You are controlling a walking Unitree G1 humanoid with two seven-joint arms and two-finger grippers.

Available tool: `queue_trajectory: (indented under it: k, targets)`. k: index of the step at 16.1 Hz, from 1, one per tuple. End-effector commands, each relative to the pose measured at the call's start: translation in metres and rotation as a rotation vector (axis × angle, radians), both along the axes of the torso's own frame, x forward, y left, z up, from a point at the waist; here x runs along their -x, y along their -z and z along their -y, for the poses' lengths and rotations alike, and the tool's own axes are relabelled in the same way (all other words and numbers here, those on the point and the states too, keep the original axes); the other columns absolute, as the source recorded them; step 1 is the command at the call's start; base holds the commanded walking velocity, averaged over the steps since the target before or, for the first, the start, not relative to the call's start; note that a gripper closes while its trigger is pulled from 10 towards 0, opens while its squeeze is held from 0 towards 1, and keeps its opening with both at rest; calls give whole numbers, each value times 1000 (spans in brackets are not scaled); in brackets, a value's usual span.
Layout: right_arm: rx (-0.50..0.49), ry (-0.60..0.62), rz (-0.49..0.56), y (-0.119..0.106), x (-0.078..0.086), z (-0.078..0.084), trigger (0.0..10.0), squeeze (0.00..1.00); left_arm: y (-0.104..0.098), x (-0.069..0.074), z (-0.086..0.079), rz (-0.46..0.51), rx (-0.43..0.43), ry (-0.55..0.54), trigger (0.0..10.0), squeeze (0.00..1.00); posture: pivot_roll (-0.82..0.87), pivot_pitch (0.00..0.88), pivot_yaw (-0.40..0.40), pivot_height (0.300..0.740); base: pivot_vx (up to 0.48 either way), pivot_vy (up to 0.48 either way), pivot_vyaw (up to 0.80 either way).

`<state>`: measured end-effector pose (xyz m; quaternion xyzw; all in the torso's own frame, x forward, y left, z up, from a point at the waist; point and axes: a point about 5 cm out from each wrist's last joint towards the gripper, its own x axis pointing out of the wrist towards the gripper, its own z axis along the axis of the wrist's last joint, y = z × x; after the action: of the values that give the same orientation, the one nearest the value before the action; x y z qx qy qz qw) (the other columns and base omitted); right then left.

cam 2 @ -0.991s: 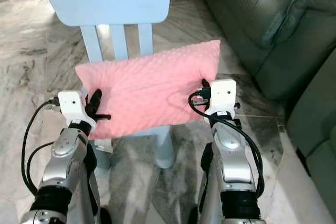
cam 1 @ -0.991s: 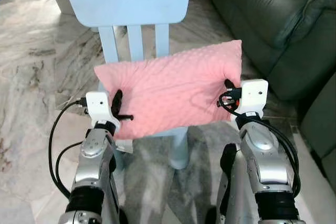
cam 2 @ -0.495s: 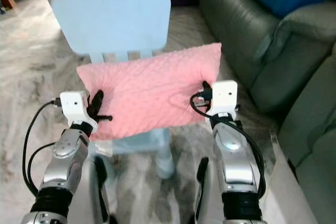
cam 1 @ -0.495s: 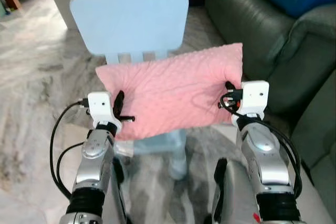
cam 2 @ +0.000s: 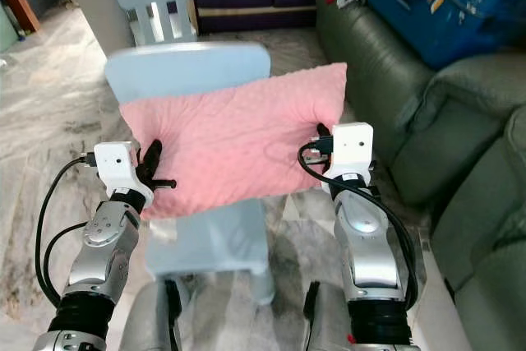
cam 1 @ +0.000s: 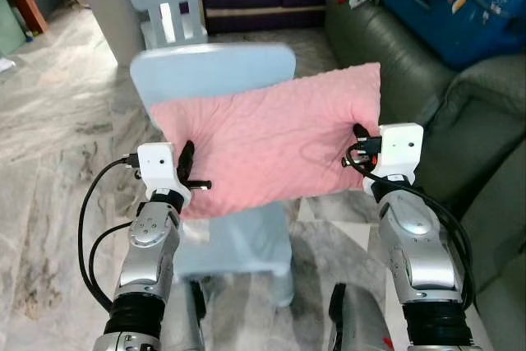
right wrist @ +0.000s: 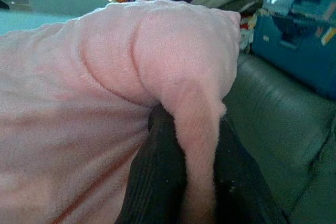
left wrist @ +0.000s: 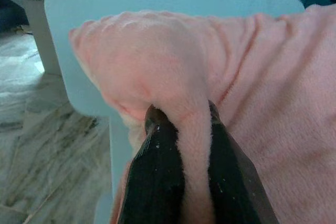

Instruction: Move the pillow to the sofa

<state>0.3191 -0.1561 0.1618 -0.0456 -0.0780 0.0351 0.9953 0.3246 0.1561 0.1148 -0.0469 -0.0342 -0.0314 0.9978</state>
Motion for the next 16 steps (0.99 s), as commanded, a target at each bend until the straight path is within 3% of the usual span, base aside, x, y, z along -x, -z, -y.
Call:
queue_trajectory:
  k: [1, 3, 13, 16]
  targets:
    - [2, -2, 38, -10, -1, -1, 10000, 0, -1, -1, 1, 3, -6, 1, 10000, 0, -87, 0, 16, 585, 0, 0, 0]
    - [-5, 2, 50, -13, -1, 0, 10000, 0, -1, -1, 1, 4, -5, 3, 10000, 0, -86, 0, 16, 594, 0, 0, 0]
    - [-12, 9, 61, -18, -3, 2, 10000, 0, 2, -1, 2, -18, -7, 10, 10000, 0, -89, 0, 17, 727, 0, 0, 0]
    - [-18, 12, 67, -20, -3, 3, 10000, 0, 3, -1, 1, -27, -20, 1, 10000, 0, -91, 0, 19, 740, 0, 0, 0]
